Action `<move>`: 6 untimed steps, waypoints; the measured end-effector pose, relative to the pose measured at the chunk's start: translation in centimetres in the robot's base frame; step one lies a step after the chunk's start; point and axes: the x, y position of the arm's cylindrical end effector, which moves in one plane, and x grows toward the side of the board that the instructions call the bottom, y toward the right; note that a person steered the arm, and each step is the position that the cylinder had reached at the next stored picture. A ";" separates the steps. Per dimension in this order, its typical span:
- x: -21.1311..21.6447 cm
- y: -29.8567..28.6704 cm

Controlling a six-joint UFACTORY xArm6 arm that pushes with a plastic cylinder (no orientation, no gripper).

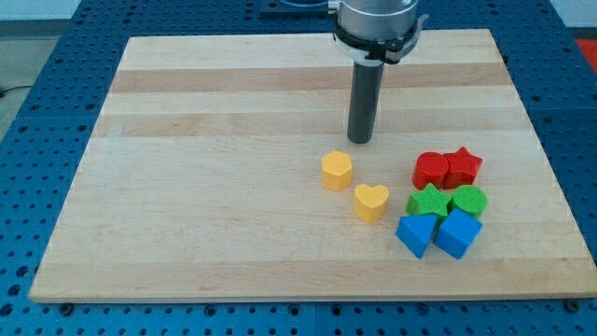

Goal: Push the red star closely to the green star

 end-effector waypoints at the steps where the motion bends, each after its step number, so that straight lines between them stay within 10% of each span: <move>1: -1.7 1.1; 3: 1.8 16.4; 6: 7.2 9.5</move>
